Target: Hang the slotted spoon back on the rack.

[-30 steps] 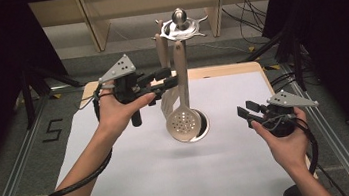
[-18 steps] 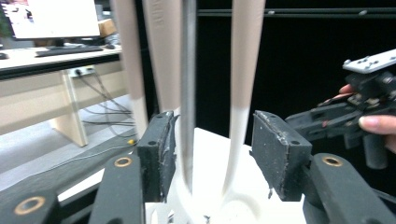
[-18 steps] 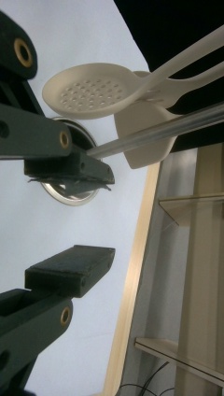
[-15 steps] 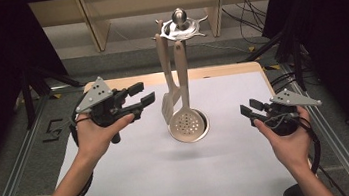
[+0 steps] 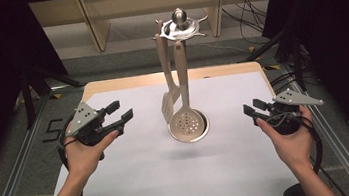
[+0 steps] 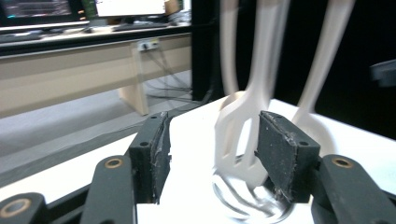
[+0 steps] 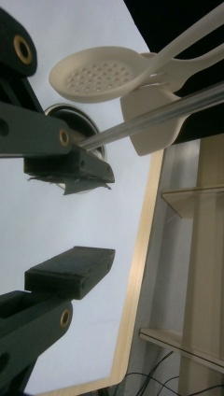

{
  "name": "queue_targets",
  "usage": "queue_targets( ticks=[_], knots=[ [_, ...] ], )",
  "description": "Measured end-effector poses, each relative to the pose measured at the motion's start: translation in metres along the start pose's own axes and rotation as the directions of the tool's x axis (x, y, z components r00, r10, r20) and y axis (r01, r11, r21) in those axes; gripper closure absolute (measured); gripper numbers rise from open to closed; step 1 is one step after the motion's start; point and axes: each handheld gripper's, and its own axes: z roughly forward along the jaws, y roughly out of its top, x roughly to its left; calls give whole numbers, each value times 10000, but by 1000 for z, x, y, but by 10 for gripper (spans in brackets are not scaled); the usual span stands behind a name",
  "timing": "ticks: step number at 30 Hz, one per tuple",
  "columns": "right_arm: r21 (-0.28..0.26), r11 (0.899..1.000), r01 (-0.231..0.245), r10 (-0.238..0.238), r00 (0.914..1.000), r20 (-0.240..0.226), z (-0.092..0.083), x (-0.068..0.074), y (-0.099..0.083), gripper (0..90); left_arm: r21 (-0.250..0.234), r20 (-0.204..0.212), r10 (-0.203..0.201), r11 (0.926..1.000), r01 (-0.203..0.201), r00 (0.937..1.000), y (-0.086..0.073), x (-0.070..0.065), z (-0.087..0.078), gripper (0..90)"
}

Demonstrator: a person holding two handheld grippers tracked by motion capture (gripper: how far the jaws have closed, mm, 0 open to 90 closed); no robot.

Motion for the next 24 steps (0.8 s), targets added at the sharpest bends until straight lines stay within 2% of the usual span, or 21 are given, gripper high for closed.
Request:
queue_targets(
  ticks=[1,2,3,4,5,6,9,12,13,16,17,18,19,22,24],
  knots=[
    [-5,10000,62,-62,9999,-126,0,-2,0,573,-56,-162,-154,9999,153,9998,-6,2,-1,444],
    [-64,9996,269,-269,9996,-12,1,-4,-1,573,-153,-350,-316,9994,311,9989,-12,4,-3,453],
    [-58,9997,246,-246,9997,-7,1,-4,-1,572,-201,-574,-344,9992,333,9978,-19,5,-4,461],
    [-19,10000,-67,67,10000,-20,2,-3,-3,572,-77,-731,-299,9995,295,9969,-25,6,-4,463],
    [73,10000,-67,67,10000,9,2,-3,-3,571,-33,-810,-449,9990,448,9957,-31,7,-5,463],
    [12,9999,171,-171,9998,-36,3,-5,-3,570,-16,-909,-504,9987,505,9946,-37,9,-6,463],
    [63,10000,21,-21,10000,-7,3,-4,-6,570,77,-1258,-486,9987,499,9909,-50,13,-7,460],
    [185,9997,138,-138,9999,-14,3,-5,-8,568,102,-1437,-840,9962,864,9860,-59,17,-8,454],
    [279,9996,-6,4,10000,57,3,-4,-8,567,115,-1503,-851,9961,878,9850,-62,17,-8,454],
    [192,9994,272,-272,9996,1,4,-7,-10,565,346,-1548,-742,9962,804,9852,-68,16,-7,457],
    [290,9996,23,-24,10000,58,3,-5,-11,564,314,-1525,-674,9968,730,9860,-69,16,-6,457],
    [304,9995,45,-48,9999,97,2,-5,-11,563,444,-1566,-595,9968,672,9859,-70,15,-6,458],
    [270,9996,94,-94,10000,14,3,-5,-11,562,364,-1512,-533,9976,595,9871,-71,15,-5,457],
    [305,9995,4,-5,10000,52,2,-3,-11,560,486,-1642,-481,9972,568,9852,-72,15,-6,454],
    [331,9994,110,-110,9999,15,2,-4,-12,560,513,-1694,-433,9973,527,9846,-73,15,-6,446]
  ],
)
